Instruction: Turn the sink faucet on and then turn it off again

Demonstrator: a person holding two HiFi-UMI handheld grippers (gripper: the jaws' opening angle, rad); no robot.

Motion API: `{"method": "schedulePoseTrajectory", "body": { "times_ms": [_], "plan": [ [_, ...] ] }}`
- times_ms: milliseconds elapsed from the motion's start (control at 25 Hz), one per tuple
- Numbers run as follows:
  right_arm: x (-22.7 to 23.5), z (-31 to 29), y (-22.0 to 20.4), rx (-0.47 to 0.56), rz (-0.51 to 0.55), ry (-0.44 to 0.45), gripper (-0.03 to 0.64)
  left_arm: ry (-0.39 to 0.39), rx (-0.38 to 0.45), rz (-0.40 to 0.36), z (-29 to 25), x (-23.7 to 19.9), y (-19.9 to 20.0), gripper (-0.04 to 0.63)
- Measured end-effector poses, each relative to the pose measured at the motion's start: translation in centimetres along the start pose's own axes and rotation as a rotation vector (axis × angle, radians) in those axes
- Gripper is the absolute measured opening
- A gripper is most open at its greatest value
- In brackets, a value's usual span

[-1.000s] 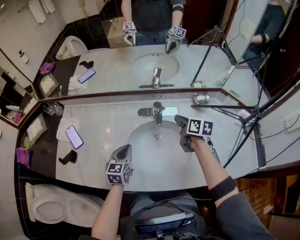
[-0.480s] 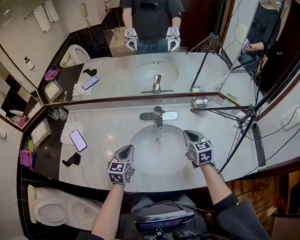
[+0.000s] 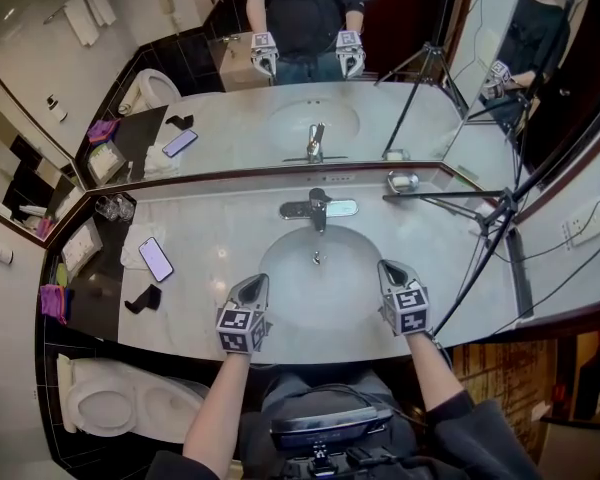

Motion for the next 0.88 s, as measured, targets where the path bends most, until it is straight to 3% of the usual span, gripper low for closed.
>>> {"method": "schedulePoseTrajectory", "body": {
  "times_ms": [600,880],
  "plan": [
    [-0.4,-0.6,-1.1,-0.044,0.054,0.019,0.017,0.004,-0.002,-0.001,-0.5,0.1,-0.3,-0.012],
    [-0.7,-1.9,-0.5,-0.071,0.137,0.016,0.018,0.003,-0.010,-0.003,-1.6,-0.1,-0.1,-0.012]
  ]
}}
Point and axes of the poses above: the fingertips, and each gripper's own axes: z backward along the fingers, x to its right, y out of its top, the point moved 5 cm from there along z, backward along the fingers, and after that the axes turned 12 degrees about -z, right-handed, at the moved point
